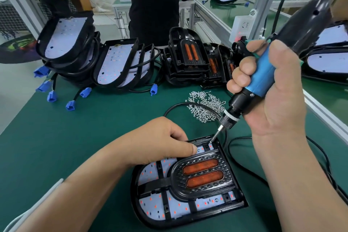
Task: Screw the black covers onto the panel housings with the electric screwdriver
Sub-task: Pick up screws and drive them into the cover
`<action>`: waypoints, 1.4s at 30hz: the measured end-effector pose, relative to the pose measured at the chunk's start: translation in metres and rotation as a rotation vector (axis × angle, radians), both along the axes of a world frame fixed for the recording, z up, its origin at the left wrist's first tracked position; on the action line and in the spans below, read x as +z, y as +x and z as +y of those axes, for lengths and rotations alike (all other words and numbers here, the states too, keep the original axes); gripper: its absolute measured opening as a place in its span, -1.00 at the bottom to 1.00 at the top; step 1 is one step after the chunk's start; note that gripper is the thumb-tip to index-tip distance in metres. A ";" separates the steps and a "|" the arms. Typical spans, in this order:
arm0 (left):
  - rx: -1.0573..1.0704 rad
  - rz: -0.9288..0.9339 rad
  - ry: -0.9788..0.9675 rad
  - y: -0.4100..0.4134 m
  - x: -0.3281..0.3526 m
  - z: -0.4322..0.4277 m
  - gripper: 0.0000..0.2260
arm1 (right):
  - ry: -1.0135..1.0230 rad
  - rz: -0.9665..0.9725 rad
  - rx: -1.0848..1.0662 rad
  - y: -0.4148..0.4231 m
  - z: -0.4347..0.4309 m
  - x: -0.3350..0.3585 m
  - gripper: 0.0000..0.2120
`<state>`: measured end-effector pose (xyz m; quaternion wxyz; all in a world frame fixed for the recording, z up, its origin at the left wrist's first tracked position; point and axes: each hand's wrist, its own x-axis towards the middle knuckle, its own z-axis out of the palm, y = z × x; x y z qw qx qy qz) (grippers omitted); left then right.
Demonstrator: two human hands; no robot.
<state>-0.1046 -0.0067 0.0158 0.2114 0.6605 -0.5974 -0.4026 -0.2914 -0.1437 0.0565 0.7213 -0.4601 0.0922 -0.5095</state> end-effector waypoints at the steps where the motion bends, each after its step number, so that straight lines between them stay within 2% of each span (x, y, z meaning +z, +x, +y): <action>1: -0.002 -0.004 -0.003 0.000 0.000 0.000 -0.58 | -0.014 0.012 -0.033 0.001 0.002 0.000 -0.76; 37: -0.006 -0.026 -0.016 -0.004 0.003 0.000 -0.58 | -0.042 0.023 0.001 0.003 0.010 0.000 -0.78; 42: -0.002 -0.028 -0.014 -0.004 0.002 0.000 -0.57 | -0.087 0.003 0.057 0.003 0.012 0.001 -0.72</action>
